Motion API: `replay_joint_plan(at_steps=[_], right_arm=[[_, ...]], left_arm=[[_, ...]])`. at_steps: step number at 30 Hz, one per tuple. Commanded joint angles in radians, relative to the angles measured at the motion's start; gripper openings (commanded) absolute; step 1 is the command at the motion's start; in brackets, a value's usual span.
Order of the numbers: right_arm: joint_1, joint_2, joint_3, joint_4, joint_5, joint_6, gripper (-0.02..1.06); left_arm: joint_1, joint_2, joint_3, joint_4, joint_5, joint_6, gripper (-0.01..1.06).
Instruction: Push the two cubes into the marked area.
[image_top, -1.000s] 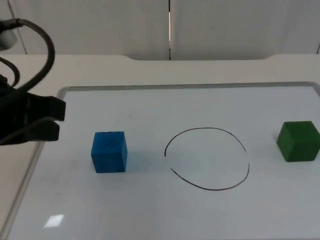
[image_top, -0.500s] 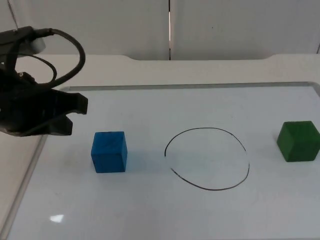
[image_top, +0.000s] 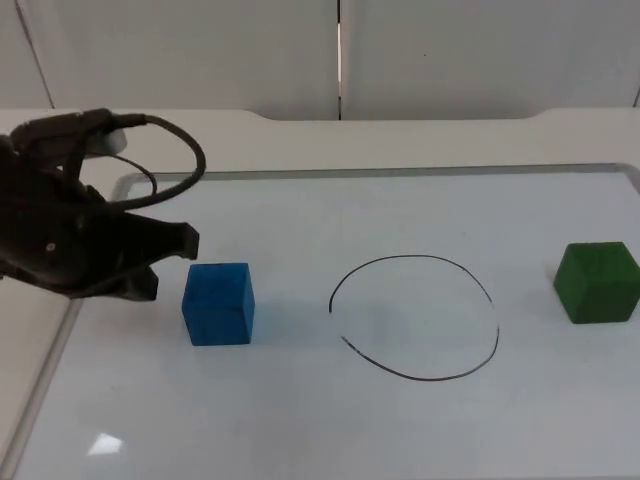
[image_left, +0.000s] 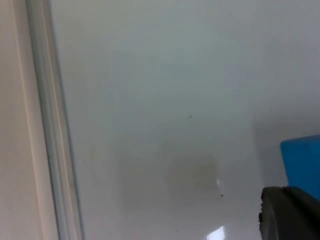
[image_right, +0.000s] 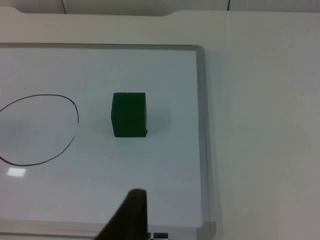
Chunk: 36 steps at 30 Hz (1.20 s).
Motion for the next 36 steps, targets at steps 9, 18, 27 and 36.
replay_joint_plan(at_steps=[9,18,27,36], right_arm=[[-0.005,-0.004,0.002,0.001,-0.011,0.002,1.05],[-0.005,-0.004,0.002,0.001,-0.011,0.002,1.05],[-0.005,-0.004,0.002,0.001,-0.011,0.002,1.05],[-0.005,-0.004,0.002,0.001,-0.011,0.002,1.05]], left_arm=[[-0.004,0.059,-0.017,-0.028,0.003,0.001,0.00],[-0.014,0.067,-0.024,-0.065,-0.006,0.015,0.00],[-0.053,0.082,-0.052,-0.065,-0.038,0.026,0.00],[-0.055,0.094,-0.052,-0.067,-0.019,0.013,0.00]])
